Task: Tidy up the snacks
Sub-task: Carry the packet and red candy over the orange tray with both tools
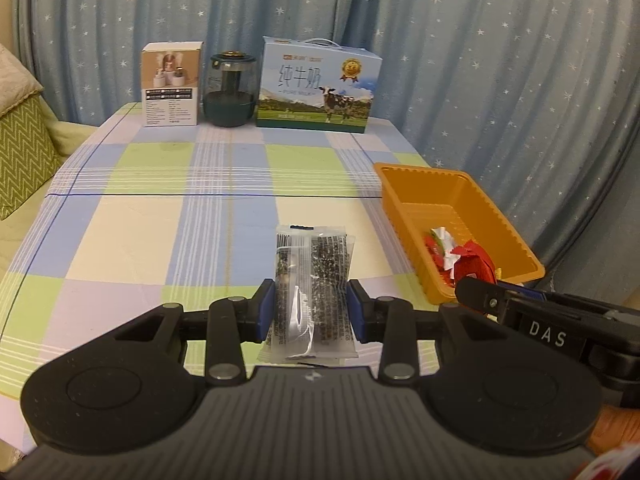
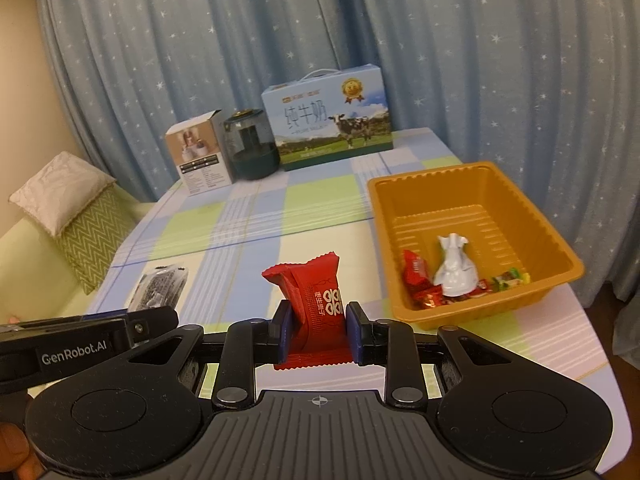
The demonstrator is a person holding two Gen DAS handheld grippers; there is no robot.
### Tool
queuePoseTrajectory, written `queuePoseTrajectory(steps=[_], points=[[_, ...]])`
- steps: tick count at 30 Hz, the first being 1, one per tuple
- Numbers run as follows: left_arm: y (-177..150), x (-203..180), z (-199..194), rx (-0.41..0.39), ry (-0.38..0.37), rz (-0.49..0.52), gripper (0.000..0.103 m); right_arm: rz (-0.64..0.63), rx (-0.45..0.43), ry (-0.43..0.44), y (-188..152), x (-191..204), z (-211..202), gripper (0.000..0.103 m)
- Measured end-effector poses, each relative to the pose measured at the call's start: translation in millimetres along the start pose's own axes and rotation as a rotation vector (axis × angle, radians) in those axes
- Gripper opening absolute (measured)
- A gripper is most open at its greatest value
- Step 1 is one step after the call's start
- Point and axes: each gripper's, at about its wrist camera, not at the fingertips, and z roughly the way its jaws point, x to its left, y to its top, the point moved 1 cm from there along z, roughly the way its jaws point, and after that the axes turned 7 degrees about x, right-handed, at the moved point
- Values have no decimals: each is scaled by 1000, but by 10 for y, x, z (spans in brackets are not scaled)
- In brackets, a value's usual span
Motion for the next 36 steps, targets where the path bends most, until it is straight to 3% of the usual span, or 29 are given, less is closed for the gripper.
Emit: queuePoseTrajectory(steps=[19, 36], points=[[205, -793, 291, 21, -131, 75, 34, 67, -32, -133, 97, -737, -271, 29], [487, -1215, 730, 41, -195, 108, 34, 81, -33, -167, 343, -1199, -108, 29]])
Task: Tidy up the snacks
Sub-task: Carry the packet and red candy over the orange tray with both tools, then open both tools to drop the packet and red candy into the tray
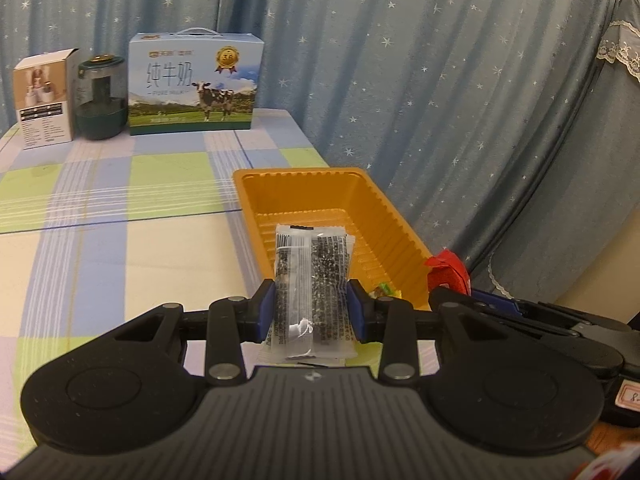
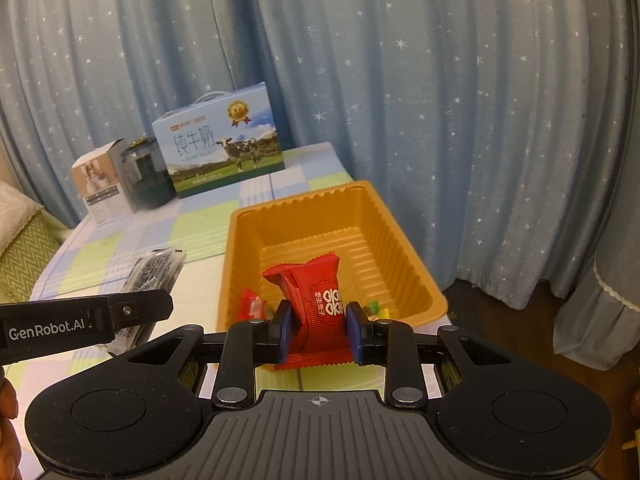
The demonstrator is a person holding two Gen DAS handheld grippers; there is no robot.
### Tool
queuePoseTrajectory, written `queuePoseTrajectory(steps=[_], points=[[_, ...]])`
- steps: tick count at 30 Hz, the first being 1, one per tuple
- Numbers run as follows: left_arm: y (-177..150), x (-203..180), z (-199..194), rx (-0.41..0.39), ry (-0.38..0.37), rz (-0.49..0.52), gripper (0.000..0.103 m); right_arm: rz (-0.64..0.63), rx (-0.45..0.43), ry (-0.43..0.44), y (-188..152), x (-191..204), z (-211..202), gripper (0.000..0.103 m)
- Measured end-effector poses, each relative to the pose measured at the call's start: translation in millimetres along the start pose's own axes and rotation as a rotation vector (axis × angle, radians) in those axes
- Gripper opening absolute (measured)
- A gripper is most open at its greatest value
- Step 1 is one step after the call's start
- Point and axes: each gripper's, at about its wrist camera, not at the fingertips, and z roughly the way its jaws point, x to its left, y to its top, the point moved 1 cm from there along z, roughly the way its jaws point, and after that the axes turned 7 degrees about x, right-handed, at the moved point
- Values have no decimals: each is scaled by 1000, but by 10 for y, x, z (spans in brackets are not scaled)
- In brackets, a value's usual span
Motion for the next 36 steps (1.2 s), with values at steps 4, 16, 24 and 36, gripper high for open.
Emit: queuePoseTrajectory(steps=[4, 16, 24, 36], points=[[117, -5, 154, 3, -10, -2, 34, -5, -1, -7, 138, -80, 132, 29], [363, -38, 614, 18, -34, -3, 34, -3, 19, -7, 515, -215, 521, 29], [467, -23, 857, 28, -48, -12, 34, -7, 28, -10, 627, -219, 706, 29], [438, 77, 898, 8, -2, 9, 49, 24, 28, -10, 619, -335, 723, 29]])
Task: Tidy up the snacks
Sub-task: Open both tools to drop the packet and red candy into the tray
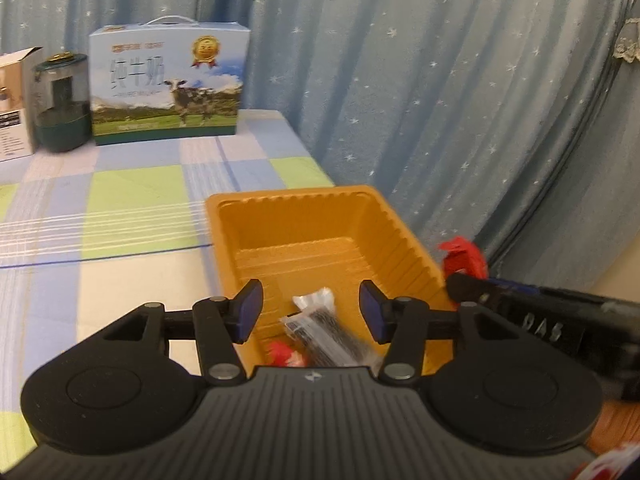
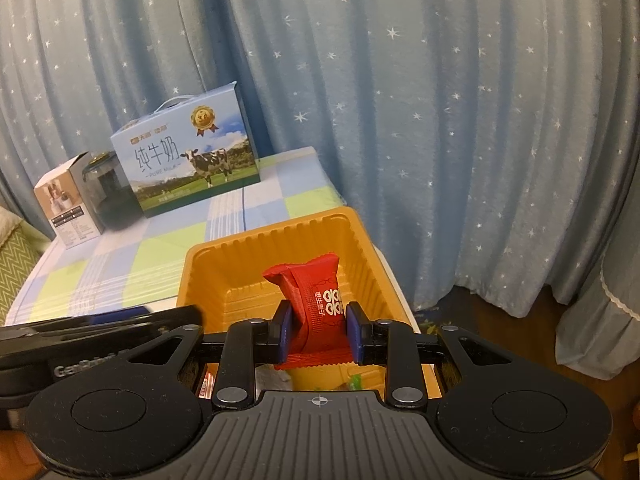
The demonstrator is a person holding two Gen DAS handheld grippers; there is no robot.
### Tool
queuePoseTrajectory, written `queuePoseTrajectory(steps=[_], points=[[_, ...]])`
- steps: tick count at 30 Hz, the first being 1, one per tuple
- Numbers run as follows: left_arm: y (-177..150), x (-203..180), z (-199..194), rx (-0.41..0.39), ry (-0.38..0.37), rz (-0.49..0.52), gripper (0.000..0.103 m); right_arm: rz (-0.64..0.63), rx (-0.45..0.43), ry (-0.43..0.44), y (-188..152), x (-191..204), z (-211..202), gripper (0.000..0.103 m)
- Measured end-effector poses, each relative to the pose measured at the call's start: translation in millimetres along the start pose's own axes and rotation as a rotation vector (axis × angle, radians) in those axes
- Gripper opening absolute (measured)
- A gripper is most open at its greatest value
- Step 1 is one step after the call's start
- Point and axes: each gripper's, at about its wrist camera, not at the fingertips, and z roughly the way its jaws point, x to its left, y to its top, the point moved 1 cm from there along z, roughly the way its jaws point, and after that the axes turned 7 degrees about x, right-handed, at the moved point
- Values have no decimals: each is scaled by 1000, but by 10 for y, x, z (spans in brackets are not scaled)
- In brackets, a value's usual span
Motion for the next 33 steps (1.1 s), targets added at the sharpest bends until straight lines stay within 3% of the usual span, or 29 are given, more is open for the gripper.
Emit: queuePoseTrajectory(steps=[11, 26, 30, 31, 32, 33], points=[[-235, 251, -229, 24, 37, -41, 49, 6, 5, 24, -45, 36, -58, 29], [-286, 353, -277, 28, 36, -75, 49, -19, 4, 27, 47, 154, 30, 29], [-294, 387, -272, 33, 37, -83, 49, -1, -6, 70, 66, 136, 82, 31], [-299, 396, -276, 34, 38, -85, 49, 20, -5, 78, 67, 111, 90, 49], [-303, 404, -276, 35, 41, -87, 49, 42, -11, 86, 69, 79, 86, 76], [-311, 415, -283, 35, 44, -88, 50, 62, -23, 92, 62, 54, 70, 79]])
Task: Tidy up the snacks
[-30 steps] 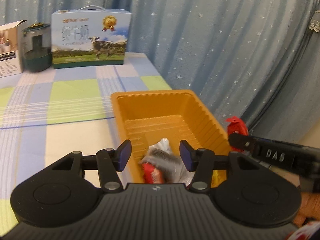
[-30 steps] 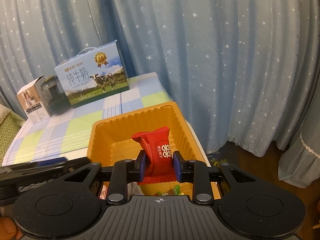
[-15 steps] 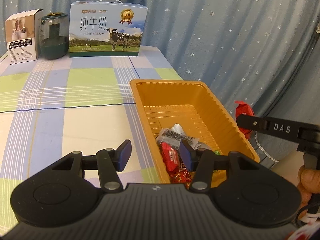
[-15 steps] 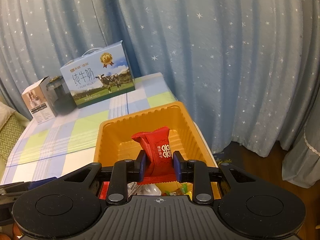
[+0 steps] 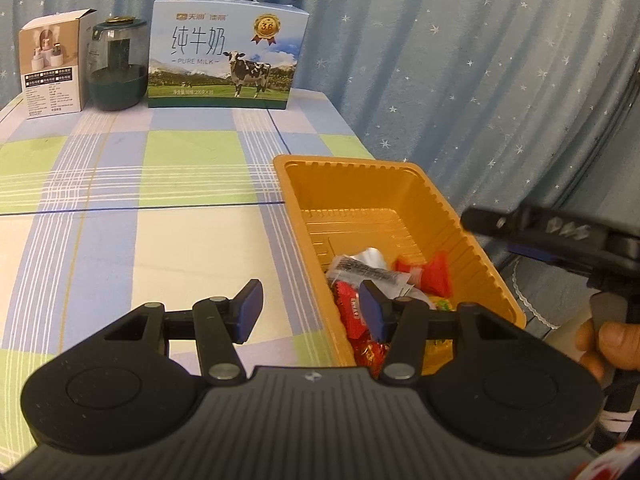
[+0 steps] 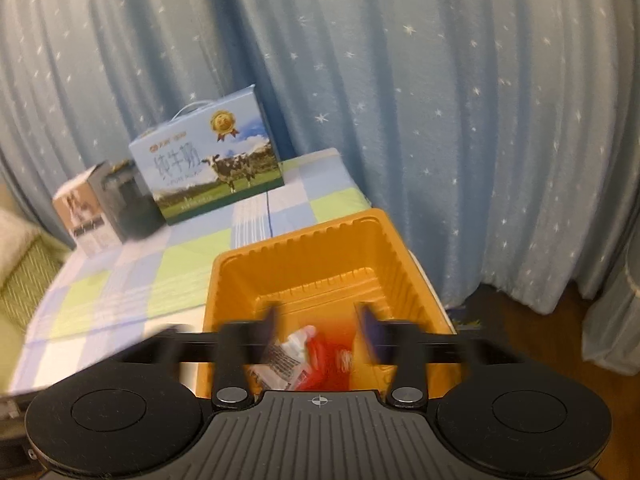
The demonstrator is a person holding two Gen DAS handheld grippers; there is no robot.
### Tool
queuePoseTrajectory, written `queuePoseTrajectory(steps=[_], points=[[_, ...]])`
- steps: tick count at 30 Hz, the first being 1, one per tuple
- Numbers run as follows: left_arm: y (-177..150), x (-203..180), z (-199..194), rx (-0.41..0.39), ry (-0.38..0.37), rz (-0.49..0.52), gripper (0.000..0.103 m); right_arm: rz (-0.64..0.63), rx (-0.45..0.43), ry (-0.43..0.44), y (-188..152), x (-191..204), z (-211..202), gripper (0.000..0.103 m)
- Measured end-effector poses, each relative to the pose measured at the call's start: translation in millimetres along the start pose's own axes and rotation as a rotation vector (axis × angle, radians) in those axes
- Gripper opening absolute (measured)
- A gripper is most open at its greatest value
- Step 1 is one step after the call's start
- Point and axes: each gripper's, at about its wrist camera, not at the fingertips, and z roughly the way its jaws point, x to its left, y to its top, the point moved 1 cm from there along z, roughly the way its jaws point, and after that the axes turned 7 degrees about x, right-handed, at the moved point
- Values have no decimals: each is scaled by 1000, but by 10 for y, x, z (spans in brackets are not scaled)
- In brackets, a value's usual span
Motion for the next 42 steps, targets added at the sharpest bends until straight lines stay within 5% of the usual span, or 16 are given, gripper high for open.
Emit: queuePoseTrajectory(steps=[14, 26, 42], points=[[-211, 128, -286, -15, 42, -28, 75, 74, 48, -46, -343, -164, -326, 79], [-456, 187, -952, -76, 119, -69, 100, 72, 49, -12, -657, 90, -861, 79], [-796, 173, -1828, -137, 174, -78, 103, -16, 36, 17, -993, 550, -1502, 79]])
